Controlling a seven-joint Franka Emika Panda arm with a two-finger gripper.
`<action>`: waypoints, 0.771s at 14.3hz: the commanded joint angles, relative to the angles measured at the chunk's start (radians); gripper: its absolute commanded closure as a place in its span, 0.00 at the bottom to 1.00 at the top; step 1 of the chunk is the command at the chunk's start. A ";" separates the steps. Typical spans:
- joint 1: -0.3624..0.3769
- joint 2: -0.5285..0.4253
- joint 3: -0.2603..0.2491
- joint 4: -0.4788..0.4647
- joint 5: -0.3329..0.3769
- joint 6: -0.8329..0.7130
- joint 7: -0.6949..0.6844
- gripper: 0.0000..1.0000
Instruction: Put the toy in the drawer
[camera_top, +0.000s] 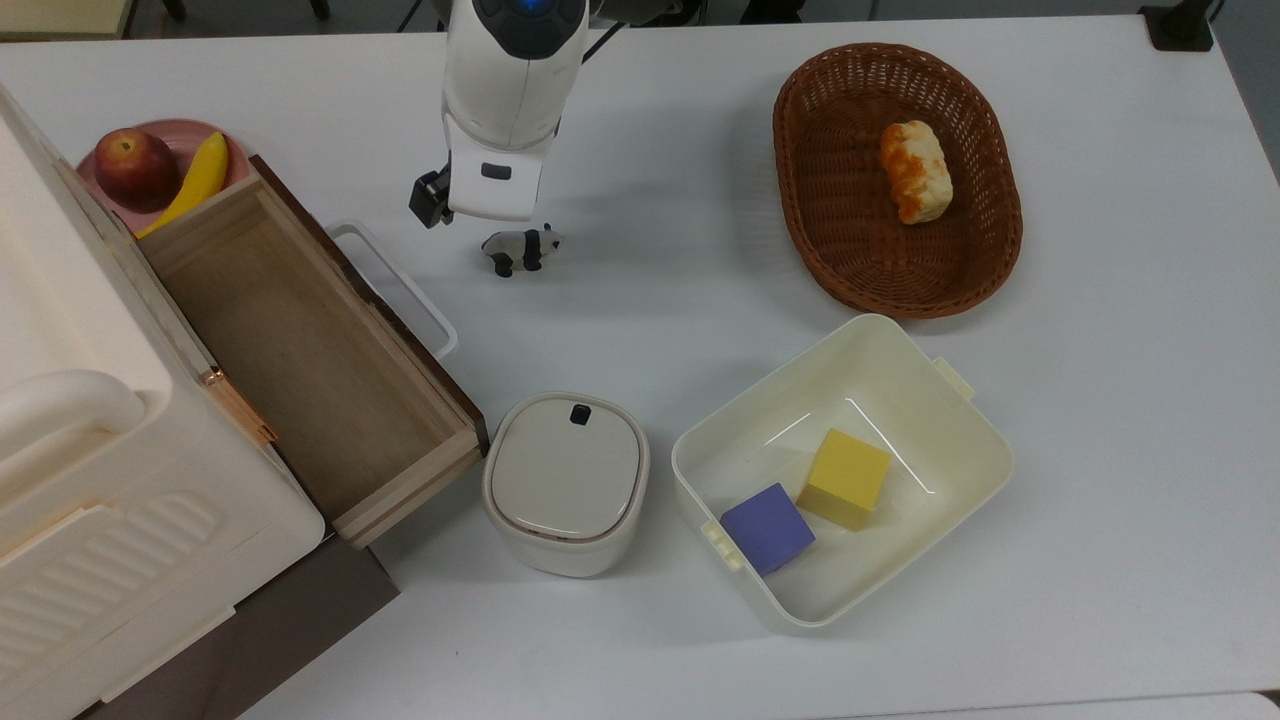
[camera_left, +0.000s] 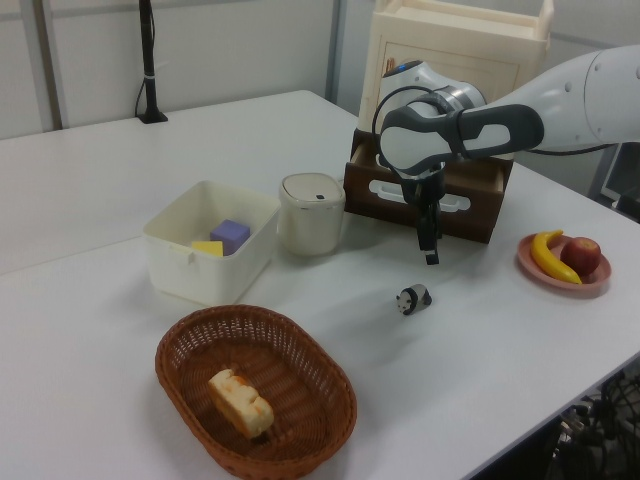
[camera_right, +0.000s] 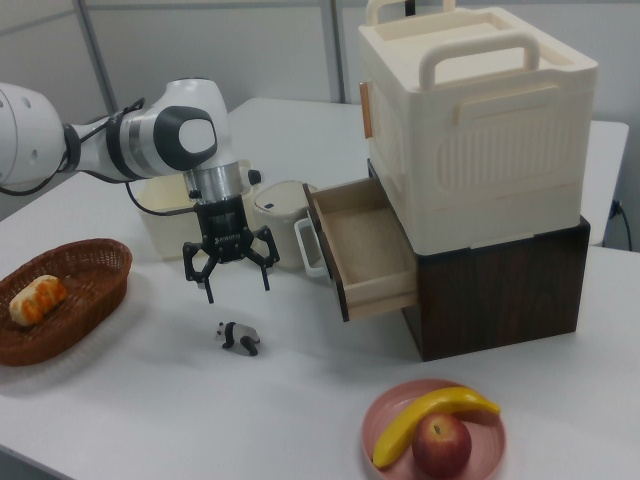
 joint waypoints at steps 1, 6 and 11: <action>-0.007 -0.006 0.010 -0.003 -0.018 0.006 -0.009 0.00; -0.005 -0.008 0.012 -0.003 -0.014 0.015 0.083 0.00; -0.004 -0.020 0.012 -0.001 0.029 0.016 0.218 0.00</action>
